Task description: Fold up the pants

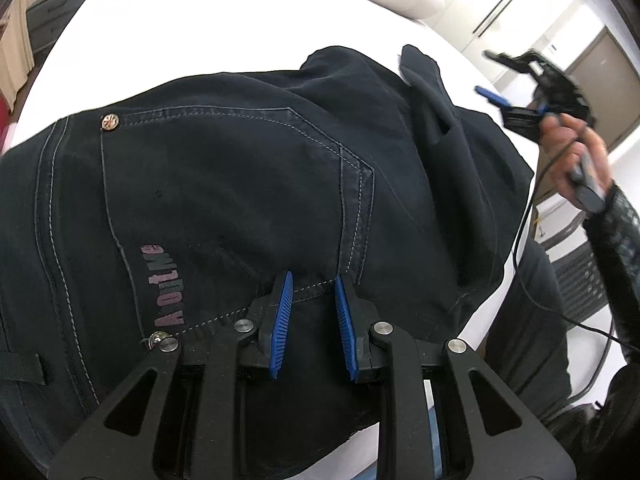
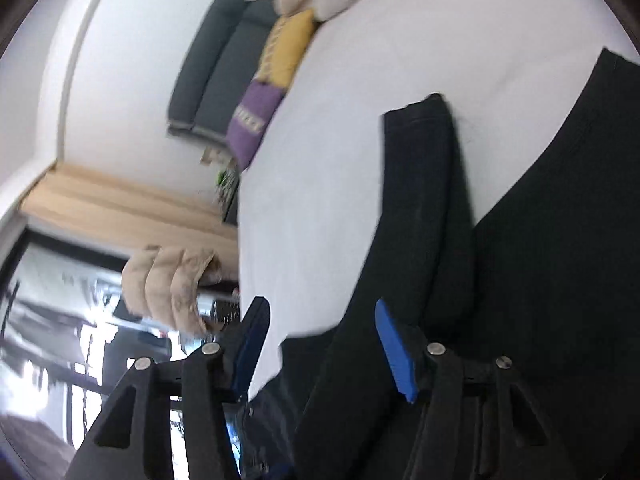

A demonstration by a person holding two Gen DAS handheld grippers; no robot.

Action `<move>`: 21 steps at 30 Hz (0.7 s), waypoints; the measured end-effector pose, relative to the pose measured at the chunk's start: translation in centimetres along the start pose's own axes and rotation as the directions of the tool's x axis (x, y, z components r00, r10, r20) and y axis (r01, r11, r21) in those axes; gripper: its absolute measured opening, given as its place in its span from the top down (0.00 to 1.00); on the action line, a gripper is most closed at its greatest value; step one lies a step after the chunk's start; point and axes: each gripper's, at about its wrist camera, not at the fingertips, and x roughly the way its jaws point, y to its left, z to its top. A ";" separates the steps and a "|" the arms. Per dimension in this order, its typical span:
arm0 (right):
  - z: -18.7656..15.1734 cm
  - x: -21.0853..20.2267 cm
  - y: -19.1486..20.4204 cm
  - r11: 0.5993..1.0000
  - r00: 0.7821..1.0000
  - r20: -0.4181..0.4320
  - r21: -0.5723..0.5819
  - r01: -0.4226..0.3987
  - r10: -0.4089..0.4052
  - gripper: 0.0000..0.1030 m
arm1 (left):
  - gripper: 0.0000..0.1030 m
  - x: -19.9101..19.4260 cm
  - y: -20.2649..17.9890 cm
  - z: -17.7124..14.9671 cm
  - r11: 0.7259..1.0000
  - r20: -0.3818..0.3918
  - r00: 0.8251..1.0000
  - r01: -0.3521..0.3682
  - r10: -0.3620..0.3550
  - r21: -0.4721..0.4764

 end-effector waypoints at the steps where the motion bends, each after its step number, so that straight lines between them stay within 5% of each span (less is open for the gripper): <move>1: 0.6 0.5 -0.8 0.999 1.000 0.004 0.026 0.019 -0.019 0.45 | 0.79 0.0 0.0 0.0 1.000 -0.002 1.000 0.001 -0.002 -0.004; 10: 2.6 3.6 -4.9 0.983 0.997 -0.004 0.168 0.078 -0.079 0.45 | 0.79 0.2 0.3 0.6 1.000 -0.019 1.000 0.007 -0.008 -0.027; 17: 4.9 5.2 -7.2 0.976 1.000 0.013 0.220 0.009 -0.012 0.51 | 0.79 0.4 0.1 1.0 1.000 -0.032 0.999 -0.003 0.002 -0.028; 19: 5.8 5.9 -7.3 0.974 1.000 0.024 0.227 -0.009 0.003 0.58 | 0.79 0.5 0.0 1.0 1.000 -0.035 0.999 -0.007 0.006 -0.027; 20: 6.2 6.1 -7.4 0.974 1.000 0.028 0.226 -0.009 0.003 0.68 | 0.79 0.6 -0.1 1.1 1.000 -0.038 0.999 -0.010 0.009 -0.027; 21: 6.7 6.3 -7.3 0.977 1.000 0.028 0.214 -0.001 -0.006 0.89 | 0.79 0.6 -0.2 1.1 1.000 -0.040 0.999 -0.013 0.011 -0.027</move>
